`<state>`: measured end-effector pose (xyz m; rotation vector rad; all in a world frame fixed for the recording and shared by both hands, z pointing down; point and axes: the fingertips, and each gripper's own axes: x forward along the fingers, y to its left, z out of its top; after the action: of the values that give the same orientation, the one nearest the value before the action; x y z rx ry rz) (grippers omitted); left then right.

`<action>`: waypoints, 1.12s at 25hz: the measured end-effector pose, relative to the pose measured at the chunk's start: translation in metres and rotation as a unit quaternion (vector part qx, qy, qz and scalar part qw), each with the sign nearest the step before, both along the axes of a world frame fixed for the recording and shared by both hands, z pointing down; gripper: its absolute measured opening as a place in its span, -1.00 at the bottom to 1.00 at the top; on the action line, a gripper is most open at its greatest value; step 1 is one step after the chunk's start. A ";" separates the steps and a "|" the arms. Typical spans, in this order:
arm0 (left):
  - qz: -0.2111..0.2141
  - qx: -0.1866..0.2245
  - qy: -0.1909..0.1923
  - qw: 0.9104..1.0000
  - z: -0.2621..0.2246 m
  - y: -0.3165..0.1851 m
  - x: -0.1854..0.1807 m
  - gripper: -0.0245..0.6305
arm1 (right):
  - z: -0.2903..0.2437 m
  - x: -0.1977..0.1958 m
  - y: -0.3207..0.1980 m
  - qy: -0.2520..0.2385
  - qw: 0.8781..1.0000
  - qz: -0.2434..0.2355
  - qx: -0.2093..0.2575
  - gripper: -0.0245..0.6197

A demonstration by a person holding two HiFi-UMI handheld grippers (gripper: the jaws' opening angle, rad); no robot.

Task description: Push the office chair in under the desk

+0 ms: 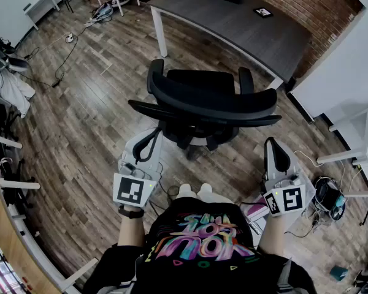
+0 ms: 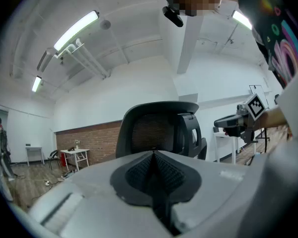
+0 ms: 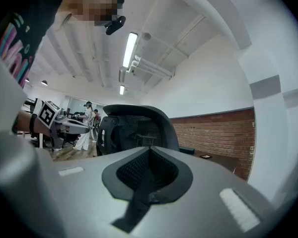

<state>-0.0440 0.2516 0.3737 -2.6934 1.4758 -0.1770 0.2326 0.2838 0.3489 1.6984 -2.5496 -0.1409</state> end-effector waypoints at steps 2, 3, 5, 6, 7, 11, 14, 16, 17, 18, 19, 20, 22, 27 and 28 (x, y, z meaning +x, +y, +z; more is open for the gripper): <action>0.003 0.001 -0.004 1.000 0.001 0.000 0.001 -0.92 | 0.000 0.001 -0.001 0.002 1.000 0.004 -0.001 -0.93; 0.005 0.001 -0.005 1.000 0.001 0.000 0.001 -0.92 | 0.000 0.002 -0.001 0.004 1.000 0.007 -0.002 -0.93; 0.004 0.001 -0.007 1.000 0.002 0.000 0.001 -0.92 | -0.001 0.004 -0.001 0.006 1.000 0.013 -0.001 -0.93; 0.001 0.001 -0.009 1.000 0.002 0.000 0.000 -0.92 | -0.001 0.005 -0.002 0.004 1.000 0.013 0.000 -0.93; -0.003 0.002 -0.011 1.000 0.002 -0.001 -0.001 -0.92 | -0.001 0.005 -0.002 0.003 1.000 0.011 0.000 -0.93; -0.013 0.001 -0.021 1.000 0.004 -0.004 -0.005 -0.92 | -0.001 0.007 -0.006 0.010 1.000 0.002 0.001 -0.93; -0.017 0.003 -0.023 1.000 0.004 -0.010 -0.008 -0.86 | 0.002 0.009 -0.008 0.016 1.000 -0.009 0.002 -0.92; -0.014 0.005 -0.029 0.999 0.004 -0.013 -0.008 -0.82 | 0.004 0.011 -0.010 0.019 1.000 -0.013 0.002 -0.86; -0.011 0.004 -0.035 0.999 0.005 -0.014 -0.007 -0.74 | 0.005 0.011 -0.011 0.021 1.000 -0.016 -0.001 -0.82; -0.007 0.003 -0.043 0.999 0.006 -0.016 -0.007 -0.67 | 0.006 0.011 -0.012 0.024 1.000 -0.020 -0.004 -0.78; -0.005 0.003 -0.052 0.999 0.008 -0.017 -0.007 -0.66 | 0.009 0.010 -0.013 0.027 0.999 -0.025 -0.008 -0.76; -0.002 0.003 -0.062 0.998 0.010 -0.018 -0.006 -0.66 | 0.011 0.009 -0.015 0.031 0.999 -0.031 -0.013 -0.76; 0.002 0.004 -0.080 0.997 0.015 -0.021 -0.006 -0.61 | 0.017 0.007 -0.018 0.043 0.998 -0.044 -0.022 -0.68; 0.014 -0.002 -0.124 0.992 0.028 -0.030 -0.009 -0.45 | 0.031 0.008 -0.027 0.104 0.992 -0.064 -0.040 -0.43; 0.018 -0.001 -0.135 0.991 0.030 -0.032 -0.010 -0.40 | 0.035 0.008 -0.030 0.119 0.990 -0.067 -0.047 -0.37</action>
<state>-0.0538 0.2197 0.4038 -2.5706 1.3456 -0.5175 0.2411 0.2541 0.3836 1.3854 -2.4511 -0.2133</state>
